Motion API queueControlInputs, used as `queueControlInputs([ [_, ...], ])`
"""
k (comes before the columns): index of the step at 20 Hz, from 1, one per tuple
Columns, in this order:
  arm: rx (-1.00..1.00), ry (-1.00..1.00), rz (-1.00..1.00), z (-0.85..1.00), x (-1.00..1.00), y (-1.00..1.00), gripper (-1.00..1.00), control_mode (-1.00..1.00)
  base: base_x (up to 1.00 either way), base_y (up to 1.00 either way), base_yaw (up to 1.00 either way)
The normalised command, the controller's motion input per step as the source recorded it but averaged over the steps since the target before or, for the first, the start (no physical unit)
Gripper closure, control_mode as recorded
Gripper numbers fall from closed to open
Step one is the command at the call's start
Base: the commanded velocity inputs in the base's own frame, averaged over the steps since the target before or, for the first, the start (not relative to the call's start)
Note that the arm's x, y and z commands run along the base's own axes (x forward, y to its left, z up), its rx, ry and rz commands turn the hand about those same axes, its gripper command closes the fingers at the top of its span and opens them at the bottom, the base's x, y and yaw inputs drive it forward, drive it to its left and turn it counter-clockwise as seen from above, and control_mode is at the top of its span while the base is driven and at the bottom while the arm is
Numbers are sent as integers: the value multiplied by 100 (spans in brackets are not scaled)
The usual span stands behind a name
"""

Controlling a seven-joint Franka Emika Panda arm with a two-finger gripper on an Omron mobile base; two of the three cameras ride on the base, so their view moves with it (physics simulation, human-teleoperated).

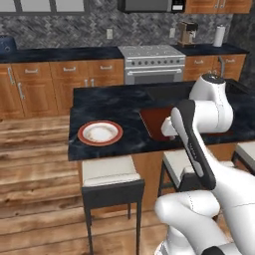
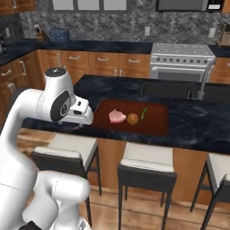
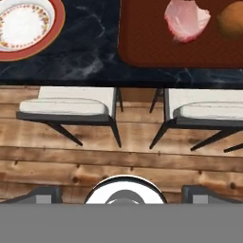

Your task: Create a steak meal by picking up the steak and asparagus from the tray and placing them on the plate. Leave the orange on the tray.

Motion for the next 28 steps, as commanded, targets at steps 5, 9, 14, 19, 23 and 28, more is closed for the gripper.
queueControlInputs([
  [5, 0, 0, 0, 0, 0, 0, -100, 100, 62, 18, 0],
  [9, 0, 0, 0, 0, 0, 0, -100, 100, 71, 2, 0],
  [14, 0, 0, 0, 0, 0, 0, -100, 100, 75, 0, 0],
  [19, 0, 0, 0, 0, 15, 0, -100, -100, 36, 0, 0],
  [23, 0, 0, 0, -1, 28, 0, -100, -100, 0, 0, 0],
  [28, 0, 0, 0, -5, 26, 0, -100, -100, 0, 0, 0],
])
